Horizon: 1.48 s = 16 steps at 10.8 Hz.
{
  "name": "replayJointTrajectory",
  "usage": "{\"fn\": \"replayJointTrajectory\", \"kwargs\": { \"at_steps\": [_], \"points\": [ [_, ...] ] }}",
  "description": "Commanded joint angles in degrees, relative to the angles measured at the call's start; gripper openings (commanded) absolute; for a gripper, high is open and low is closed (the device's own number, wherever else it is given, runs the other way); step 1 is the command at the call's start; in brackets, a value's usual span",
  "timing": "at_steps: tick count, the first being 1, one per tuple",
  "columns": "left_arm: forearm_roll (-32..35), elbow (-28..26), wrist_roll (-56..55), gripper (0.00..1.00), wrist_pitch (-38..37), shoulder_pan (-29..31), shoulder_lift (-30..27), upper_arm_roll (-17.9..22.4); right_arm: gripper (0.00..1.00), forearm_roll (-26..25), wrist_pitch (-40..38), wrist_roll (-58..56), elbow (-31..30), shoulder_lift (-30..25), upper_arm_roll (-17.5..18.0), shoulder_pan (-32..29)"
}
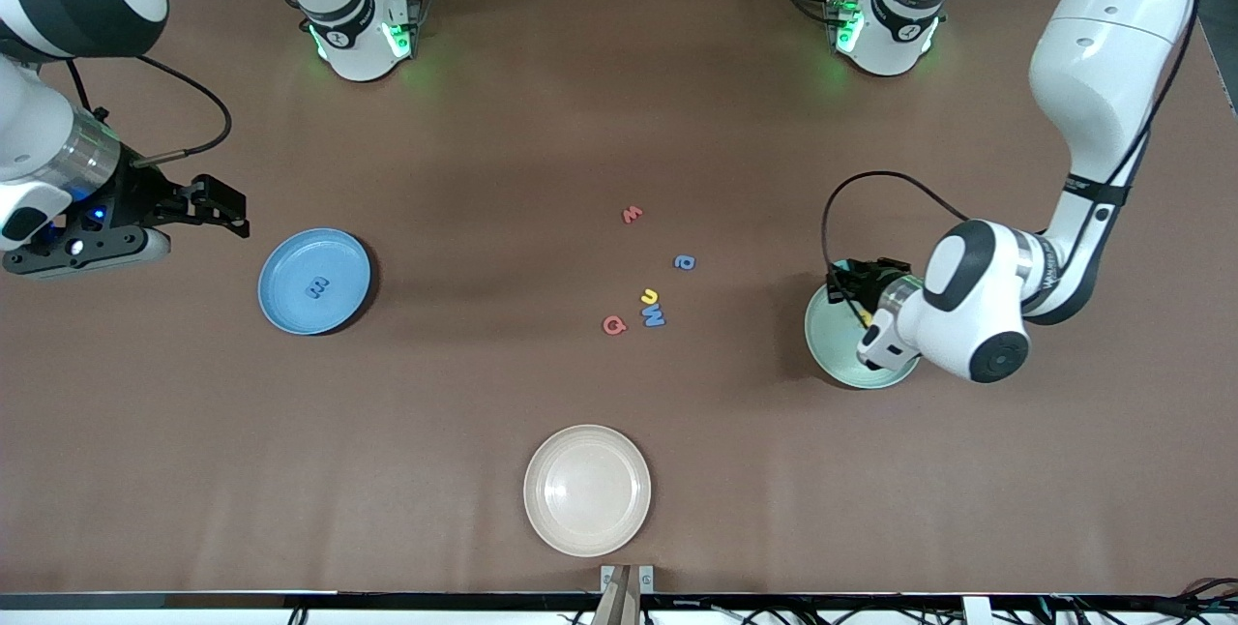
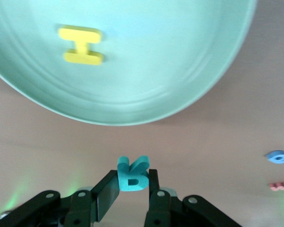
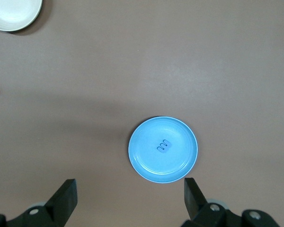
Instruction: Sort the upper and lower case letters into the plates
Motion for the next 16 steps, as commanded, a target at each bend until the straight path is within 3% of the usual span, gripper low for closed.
{"fn": "replayJointTrajectory", "kwargs": {
  "at_steps": [1, 2, 3, 4, 8, 10, 13, 16],
  "points": [
    [2.05, -2.55, 2.09, 0.16, 0.79, 0.23, -2.53, -0.9, 1.0, 1.14, -0.14, -0.11, 0.86, 0.44, -0.11, 0.08],
    [2.05, -2.46, 2.79, 0.19, 0.79, -0.04, -2.62, -0.82, 1.0, 1.14, -0.06, -0.11, 0.86, 0.44, -0.11, 0.08],
    [2.05, -2.29, 2.8, 0.63, 0.62, -0.21, -2.62, -0.82, 1.0, 1.14, -0.06, -0.11, 0.86, 0.52, -0.11, 0.08],
    [2.05, -2.28, 2.8, 1.0, 0.62, -0.13, -2.71, -0.82, 1.0, 1.14, 0.21, -0.11, 0.86, 0.52, -0.11, 0.17],
    [2.05, -2.28, 1.84, 1.0, 0.53, -0.48, -2.8, -0.9, 1.0, 1.14, 0.47, -0.38, 0.86, 0.52, -0.11, -0.09],
    [1.97, -2.11, -2.44, 1.0, 1.84, -3.71, -2.88, -2.74, 1.0, 1.14, 0.47, -0.38, 0.86, 0.52, -0.11, 0.08],
    [-2.05, -0.53, -23.06, 1.0, 11.66, -14.16, -1.14, -3.19, 1.0, 1.32, 1.7, -0.11, 0.51, 0.7, 0.84, 2.01],
    [-5.07, -0.09, -33.03, 1.0, 21.24, -18.74, -0.07, -2.93, 1.0, 1.23, 4.07, 0.06, 0.25, 2.19, 5.41, 2.28]
  ]
}}
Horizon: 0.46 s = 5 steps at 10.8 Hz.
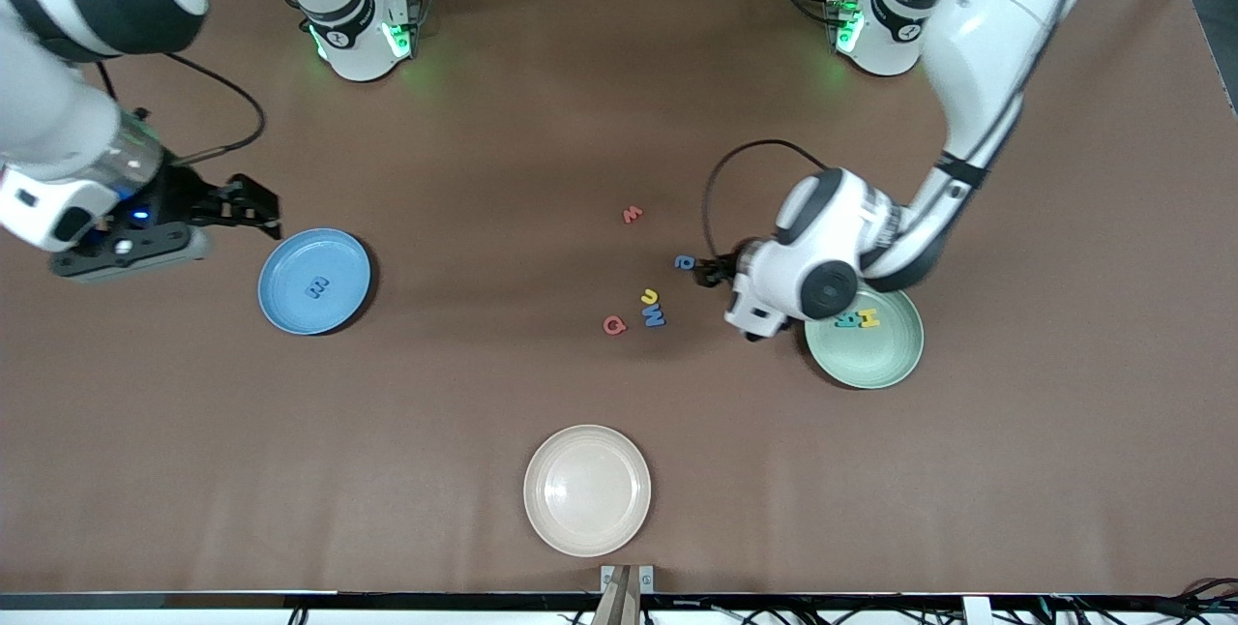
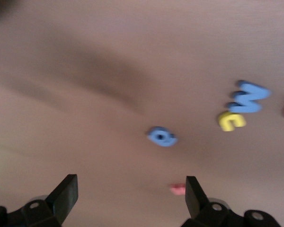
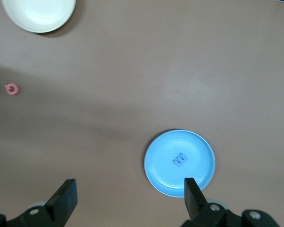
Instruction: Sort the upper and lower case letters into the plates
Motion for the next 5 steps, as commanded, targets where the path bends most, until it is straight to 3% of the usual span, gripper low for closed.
{"fn": "replayJointTrajectory", "kwargs": {
  "at_steps": [1, 2, 5],
  "points": [
    [-1.15, 0.51, -4.19, 1.0, 4.26, -2.99, 0.69, 0.83, 1.0, 0.75, 0.99, 0.94, 0.35, 1.66, 3.18, -0.24],
    [-0.54, 0.95, -2.89, 1.0, 5.23, -3.44, 0.95, 0.84, 1.0, 0.75, 1.0, 3.39, 0.35, 2.36, 5.02, -0.24],
    [9.81, 3.31, 1.17, 1.0, 16.53, -10.28, 3.23, 2.06, 1.0, 0.13, 2.83, 16.13, -0.26, 4.12, 11.0, 0.45]
  ]
}}
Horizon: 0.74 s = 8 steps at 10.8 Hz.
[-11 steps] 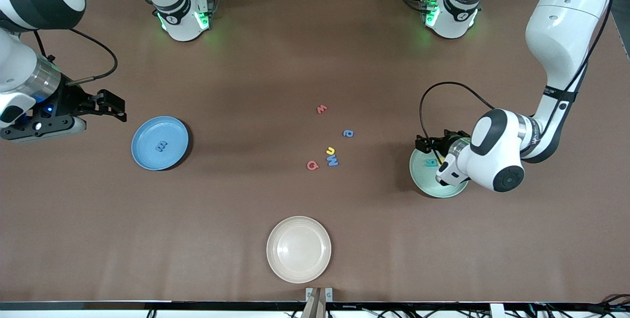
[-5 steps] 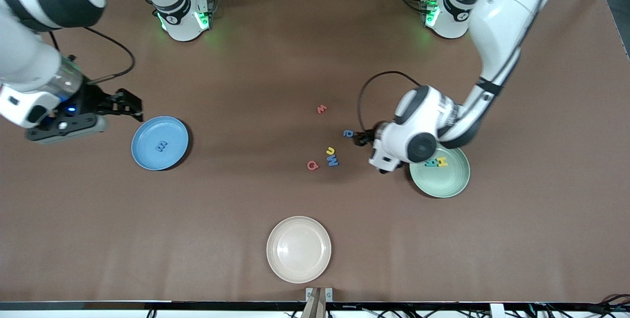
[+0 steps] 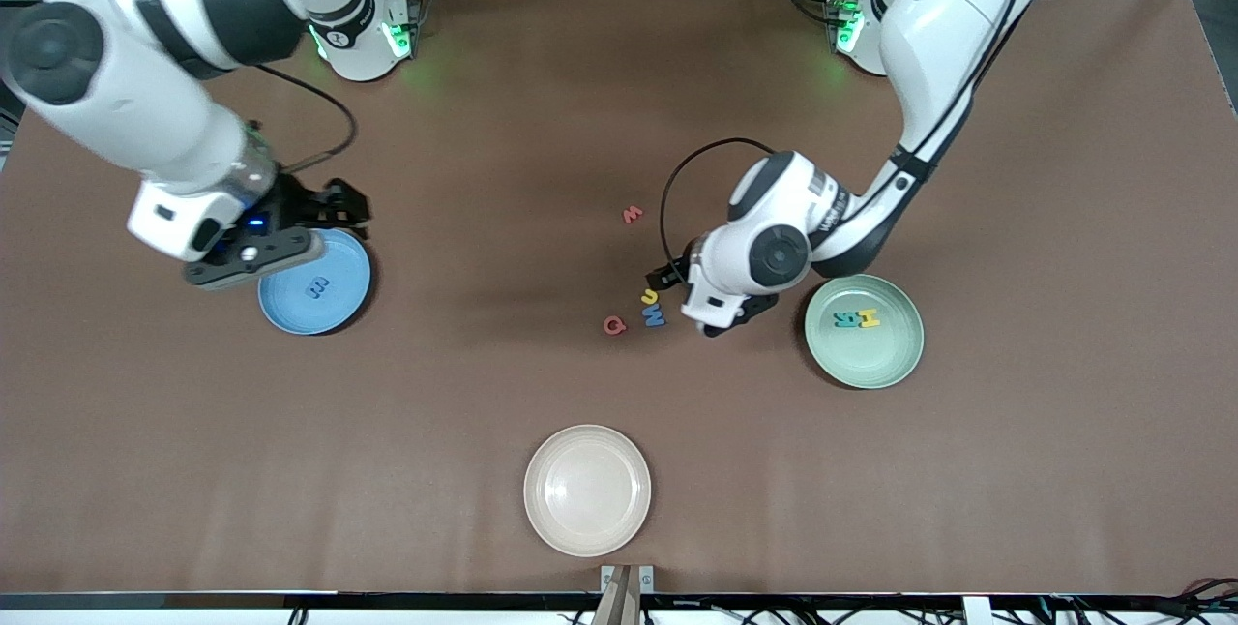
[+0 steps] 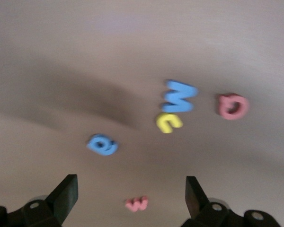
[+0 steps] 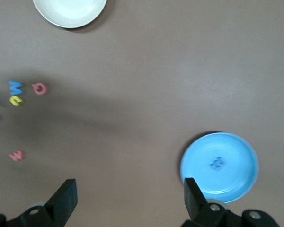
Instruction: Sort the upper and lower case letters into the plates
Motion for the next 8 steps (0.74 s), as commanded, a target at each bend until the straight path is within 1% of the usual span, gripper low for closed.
{"fn": "replayJointTrajectory", "kwargs": {
  "at_steps": [1, 2, 3, 4, 5, 6, 8],
  "points": [
    [9.8, 2.88, 3.8, 1.0, 6.27, -5.36, 2.36, 2.34, 1.0, 0.04, 1.55, 6.52, -1.14, 1.03, 2.47, 1.38],
    [15.6, 2.88, 10.09, 1.0, 6.9, -4.94, 2.45, 2.61, 1.0, 0.12, 3.2, 8.89, -2.19, 1.29, 2.82, 1.92],
    [17.84, 2.88, 16.41, 1.0, 6.81, -4.5, 2.28, 2.7, 1.0, 0.04, 3.57, 11.44, -2.46, 1.47, 4.04, 1.92],
    [18.99, 2.88, 23.87, 1.0, 6.81, -4.14, 1.93, 3.4, 1.0, 0.04, 3.75, 12.59, -2.55, 1.9, 4.31, 1.92],
    [20.57, 2.88, 31.17, 1.0, 6.81, -3.53, 1.4, 5.23, 1.0, 0.04, 3.75, 12.69, -2.47, 2.0, 4.31, 1.92],
    [21.72, 2.88, 38.2, 1.0, 6.81, -2.83, 1.22, 5.6, 1.0, 0.04, 3.75, 12.69, -2.55, 2.08, 4.31, 1.92],
    [22.25, 2.71, 48.16, 1.0, 6.81, -0.9, 1.22, 5.86, 1.0, 0.04, 3.66, 12.69, -2.55, 2.17, 4.31, 1.92]
  ]
}}
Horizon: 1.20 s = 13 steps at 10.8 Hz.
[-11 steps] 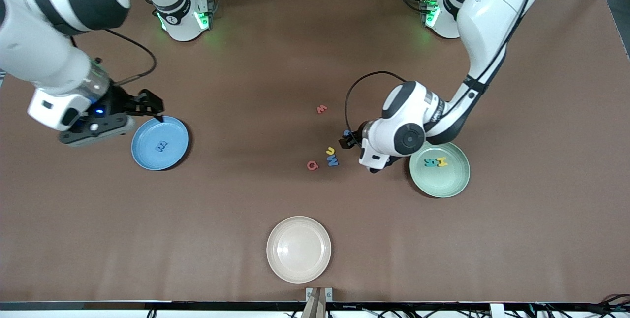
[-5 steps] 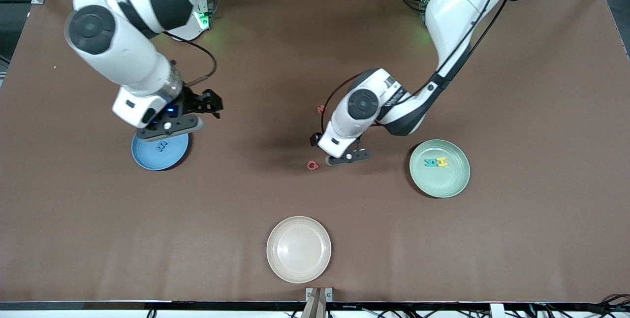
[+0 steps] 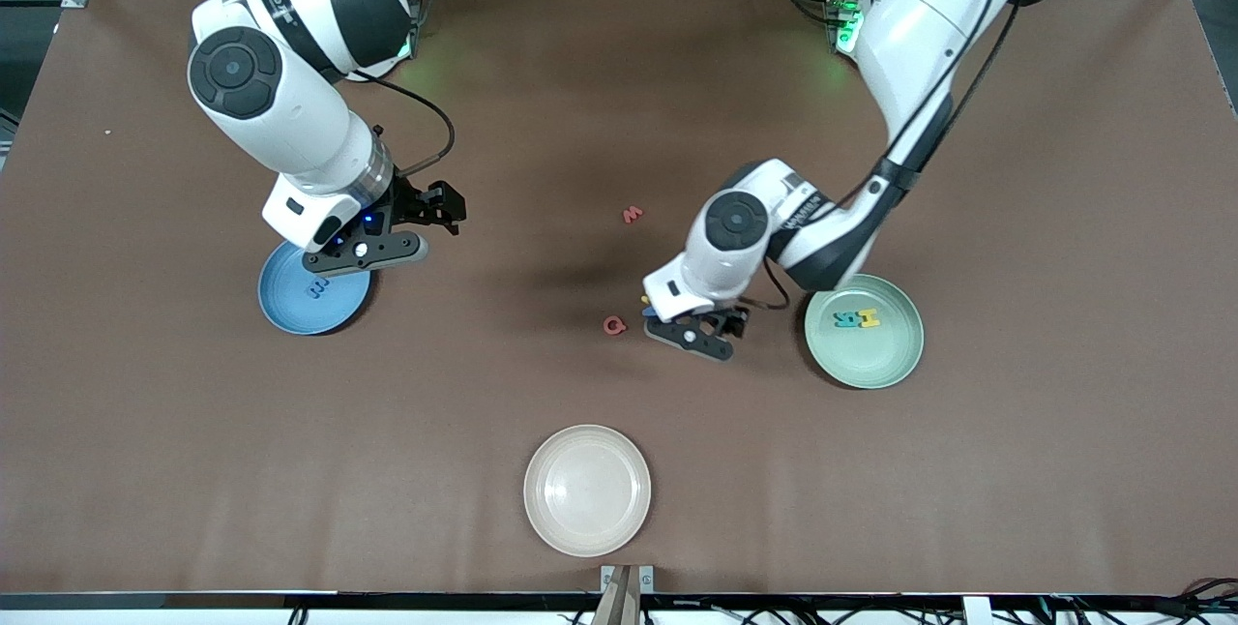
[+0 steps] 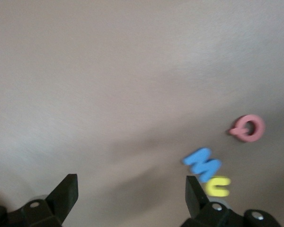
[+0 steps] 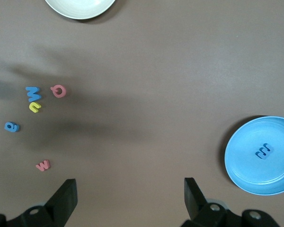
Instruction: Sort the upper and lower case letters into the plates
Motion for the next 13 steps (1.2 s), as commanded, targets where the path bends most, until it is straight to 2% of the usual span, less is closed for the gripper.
{"fn": "replayJointTrajectory", "kwargs": {
  "at_steps": [1, 4, 6, 10, 12, 13],
  "points": [
    [3.85, -0.05, 10.29, 1.0, 0.08, 1.32, -0.37, 0.29, 1.0, 0.15, 0.26, 2.1, -0.29, 0.18, 0.63, -0.17],
    [4.92, -0.13, 12.53, 1.0, 0.08, 2.47, -0.46, 0.2, 1.0, -0.63, 0.53, 8.35, -0.29, 1.14, 1.15, 5.34],
    [4.83, -0.13, 11.74, 1.0, 0.08, 2.29, -0.46, 0.2, 1.0, -2.83, 4.99, 8.44, -0.29, 4.21, 4.3, 8.26],
    [4.31, -0.22, 11.83, 1.0, 0.08, 2.56, -0.81, 0.02, 1.0, -3.89, 15.27, 8.44, -0.21, 11.85, 5.28, 16.17],
    [4.3, -0.66, 11.83, 1.0, -0.09, 2.64, -0.89, 0.02, 1.0, -6.17, 20.45, 9.05, -0.12, 15.45, 5.72, 19.85],
    [4.3, -0.66, 12.09, 1.0, -0.18, 2.82, -1.24, 0.02, 1.0, -9.4, 22.74, 10.71, -0.12, 18.08, 5.72, 21.53]
  ]
}}
